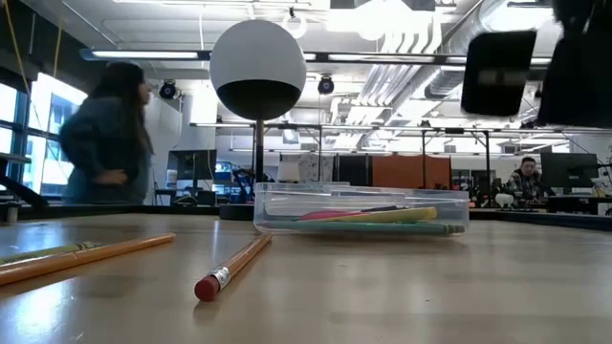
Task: Pick & place school supplies into a supply box
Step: Put the blue pencil into the transparent supply box
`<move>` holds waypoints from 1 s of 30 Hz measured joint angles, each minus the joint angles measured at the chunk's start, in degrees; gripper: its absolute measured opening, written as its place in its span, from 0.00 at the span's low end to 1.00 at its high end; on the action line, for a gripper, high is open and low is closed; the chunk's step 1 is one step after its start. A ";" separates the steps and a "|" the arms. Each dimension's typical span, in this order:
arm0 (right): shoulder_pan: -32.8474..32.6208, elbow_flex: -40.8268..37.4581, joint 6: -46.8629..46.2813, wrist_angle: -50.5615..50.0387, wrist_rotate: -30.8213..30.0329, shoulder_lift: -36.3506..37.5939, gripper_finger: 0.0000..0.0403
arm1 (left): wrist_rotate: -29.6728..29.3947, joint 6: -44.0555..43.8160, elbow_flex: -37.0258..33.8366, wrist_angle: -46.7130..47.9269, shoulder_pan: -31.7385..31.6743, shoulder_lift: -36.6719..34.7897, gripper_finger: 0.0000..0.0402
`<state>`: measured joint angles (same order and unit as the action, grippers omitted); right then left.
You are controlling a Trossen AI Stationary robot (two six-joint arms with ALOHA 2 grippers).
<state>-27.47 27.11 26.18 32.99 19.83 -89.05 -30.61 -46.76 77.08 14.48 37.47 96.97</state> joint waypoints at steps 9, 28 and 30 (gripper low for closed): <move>-0.33 1.57 8.70 -3.37 7.80 -8.14 0.24 | 0.35 0.00 0.00 -0.30 0.02 0.00 0.53; 1.72 1.73 15.58 2.79 12.79 -17.41 0.21 | 0.55 0.46 0.00 -0.22 0.02 0.00 0.53; 2.17 1.79 16.16 2.69 14.39 -17.95 0.21 | 0.55 0.44 0.00 -0.22 0.02 0.00 0.53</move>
<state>-25.29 28.90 42.33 35.68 34.22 -107.00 -30.06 -46.33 77.08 14.26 37.50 96.97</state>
